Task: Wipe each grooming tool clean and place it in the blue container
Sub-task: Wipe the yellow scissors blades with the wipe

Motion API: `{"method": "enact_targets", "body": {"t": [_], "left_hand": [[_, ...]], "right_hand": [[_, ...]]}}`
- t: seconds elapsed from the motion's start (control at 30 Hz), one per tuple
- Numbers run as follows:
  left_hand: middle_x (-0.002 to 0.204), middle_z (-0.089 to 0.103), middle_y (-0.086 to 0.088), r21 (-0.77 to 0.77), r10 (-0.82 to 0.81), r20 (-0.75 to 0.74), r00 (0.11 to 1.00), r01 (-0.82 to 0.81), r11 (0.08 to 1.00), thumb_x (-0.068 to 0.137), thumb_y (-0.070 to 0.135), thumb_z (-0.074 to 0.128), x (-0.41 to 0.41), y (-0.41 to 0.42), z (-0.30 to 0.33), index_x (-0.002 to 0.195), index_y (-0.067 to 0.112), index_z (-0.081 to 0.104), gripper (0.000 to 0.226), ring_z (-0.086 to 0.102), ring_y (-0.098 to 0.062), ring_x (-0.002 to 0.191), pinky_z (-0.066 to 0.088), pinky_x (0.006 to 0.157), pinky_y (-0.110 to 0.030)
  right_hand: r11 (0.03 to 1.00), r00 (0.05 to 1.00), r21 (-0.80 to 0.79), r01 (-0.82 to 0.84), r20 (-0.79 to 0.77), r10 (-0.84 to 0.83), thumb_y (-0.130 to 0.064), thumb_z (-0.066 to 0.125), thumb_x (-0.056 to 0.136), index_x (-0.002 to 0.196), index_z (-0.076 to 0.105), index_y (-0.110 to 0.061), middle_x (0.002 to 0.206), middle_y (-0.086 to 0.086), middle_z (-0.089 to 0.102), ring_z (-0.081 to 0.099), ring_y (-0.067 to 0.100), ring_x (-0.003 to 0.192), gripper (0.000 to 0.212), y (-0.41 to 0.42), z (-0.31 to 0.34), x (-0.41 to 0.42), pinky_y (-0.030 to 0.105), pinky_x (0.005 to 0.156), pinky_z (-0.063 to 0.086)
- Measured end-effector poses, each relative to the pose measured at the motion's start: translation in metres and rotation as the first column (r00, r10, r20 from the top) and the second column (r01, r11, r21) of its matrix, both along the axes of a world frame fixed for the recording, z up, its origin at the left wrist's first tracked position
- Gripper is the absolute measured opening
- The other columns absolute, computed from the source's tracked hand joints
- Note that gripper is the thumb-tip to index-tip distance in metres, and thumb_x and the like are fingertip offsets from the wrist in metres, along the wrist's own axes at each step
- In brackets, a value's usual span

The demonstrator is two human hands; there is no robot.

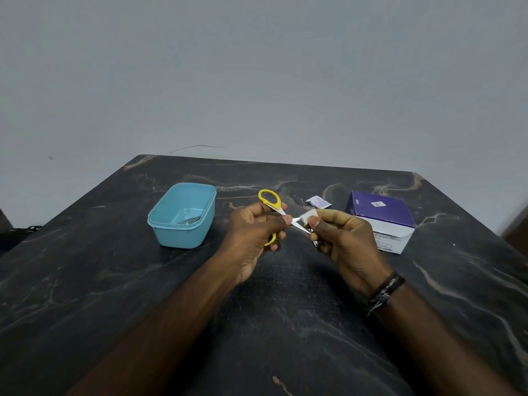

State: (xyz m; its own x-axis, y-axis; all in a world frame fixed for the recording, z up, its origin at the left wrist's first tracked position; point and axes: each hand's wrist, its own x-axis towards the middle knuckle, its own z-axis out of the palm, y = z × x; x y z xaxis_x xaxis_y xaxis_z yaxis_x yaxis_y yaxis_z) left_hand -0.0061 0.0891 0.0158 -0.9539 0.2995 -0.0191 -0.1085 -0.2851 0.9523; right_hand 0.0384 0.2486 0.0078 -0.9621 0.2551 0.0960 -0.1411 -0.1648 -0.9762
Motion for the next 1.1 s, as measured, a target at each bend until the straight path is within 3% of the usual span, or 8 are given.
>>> {"method": "enact_targets", "body": {"t": [0.23, 0.3, 0.43, 0.6, 0.67, 0.83, 0.97, 1.1], "left_hand": [[0.073, 0.062, -0.01, -0.036, -0.044, -0.005, 0.999, 0.044, 0.998, 0.08, -0.004, 0.07, 0.0, -0.003, 0.002, 0.105, 0.001, 0.067, 0.026, 0.05, -0.013, 0.052, 0.034, 0.041, -0.021], [0.074, 0.065, -0.011, -0.064, -0.049, -0.005, 0.999, 0.048, 0.997, 0.078, -0.005, 0.072, -0.001, -0.005, 0.003, 0.105, 0.0, 0.066, 0.028, 0.05, -0.014, 0.05, 0.034, 0.041, -0.021], [0.079, 0.071, -0.017, -0.141, -0.045, -0.037, 0.998, 0.04, 0.989, 0.074, -0.005, 0.077, -0.001, -0.008, 0.004, 0.097, 0.0, 0.067, 0.026, 0.051, -0.013, 0.048, 0.035, 0.041, -0.021], [0.072, 0.071, -0.011, -0.172, -0.045, -0.06, 0.997, 0.034, 0.984, 0.074, -0.002, 0.078, -0.003, -0.009, 0.002, 0.09, 0.003, 0.069, 0.02, 0.051, -0.011, 0.048, 0.037, 0.042, -0.022], [0.072, 0.072, -0.011, -0.183, -0.044, -0.076, 0.996, 0.03, 0.983, 0.076, 0.0, 0.077, -0.004, -0.009, 0.001, 0.088, 0.005, 0.07, 0.016, 0.05, -0.011, 0.047, 0.037, 0.041, -0.021], [0.071, 0.073, -0.009, -0.199, -0.05, -0.093, 0.994, 0.031, 0.979, 0.078, 0.001, 0.076, -0.005, -0.01, -0.001, 0.09, 0.006, 0.072, 0.014, 0.05, -0.009, 0.047, 0.04, 0.04, -0.02], [0.074, 0.072, -0.012, -0.192, -0.059, -0.106, 0.993, 0.038, 0.981, 0.077, 0.001, 0.076, -0.006, -0.01, -0.002, 0.091, 0.005, 0.071, 0.016, 0.049, -0.009, 0.046, 0.038, 0.039, -0.021], [0.07, 0.07, -0.009, -0.202, -0.065, -0.116, 0.991, 0.04, 0.979, 0.077, 0.001, 0.077, -0.006, -0.01, -0.002, 0.093, 0.004, 0.071, 0.018, 0.048, -0.009, 0.046, 0.038, 0.04, -0.021]], "right_hand": [[0.999, 0.999, -0.016, 0.032, -0.004, -0.033, -0.008, 0.066, 0.086, 0.097, 0.073, -0.006, 0.072, 0.0, 0.067, 0.05, 0.01, 0.06, 0.013, 0.009, 0.005, -0.001, 0.022, 0.057, 0.04], [1.0, 1.0, 0.027, 0.002, -0.002, -0.002, -0.008, 0.065, 0.087, 0.096, 0.075, -0.008, 0.076, 0.001, 0.066, 0.048, 0.012, 0.064, 0.013, 0.013, 0.007, 0.0, 0.026, 0.061, 0.038], [0.982, 0.998, 0.18, -0.054, -0.019, 0.058, -0.01, 0.069, 0.085, 0.096, 0.075, -0.009, 0.077, 0.007, 0.067, 0.049, 0.01, 0.06, 0.013, 0.012, 0.006, 0.003, 0.02, 0.054, 0.037], [0.943, 0.993, 0.325, -0.072, -0.066, 0.098, -0.002, 0.071, 0.082, 0.089, 0.072, -0.002, 0.061, -0.007, 0.068, 0.054, 0.0, 0.052, 0.007, 0.007, 0.004, 0.003, 0.011, 0.05, 0.04], [0.936, 0.992, 0.351, -0.04, -0.097, 0.079, 0.0, 0.072, 0.081, 0.089, 0.072, 0.002, 0.065, -0.006, 0.07, 0.057, -0.002, 0.054, 0.008, 0.006, 0.004, 0.002, 0.009, 0.053, 0.043], [0.939, 0.986, 0.332, 0.095, -0.164, -0.042, -0.003, 0.075, 0.08, 0.087, 0.075, -0.003, 0.088, 0.009, 0.076, 0.067, 0.012, 0.075, 0.008, 0.015, 0.004, 0.0, 0.022, 0.072, 0.054], [0.918, 0.99, 0.396, -0.003, -0.128, 0.058, 0.001, 0.072, 0.081, 0.088, 0.073, 0.0, 0.072, -0.001, 0.072, 0.059, 0.0, 0.059, 0.007, 0.008, 0.003, 0.002, 0.011, 0.058, 0.044], [0.913, 0.989, 0.404, -0.048, -0.11, 0.101, 0.004, 0.069, 0.083, 0.09, 0.072, 0.004, 0.064, -0.007, 0.07, 0.058, -0.002, 0.054, 0.008, 0.006, 0.002, 0.001, 0.007, 0.055, 0.042]]}}
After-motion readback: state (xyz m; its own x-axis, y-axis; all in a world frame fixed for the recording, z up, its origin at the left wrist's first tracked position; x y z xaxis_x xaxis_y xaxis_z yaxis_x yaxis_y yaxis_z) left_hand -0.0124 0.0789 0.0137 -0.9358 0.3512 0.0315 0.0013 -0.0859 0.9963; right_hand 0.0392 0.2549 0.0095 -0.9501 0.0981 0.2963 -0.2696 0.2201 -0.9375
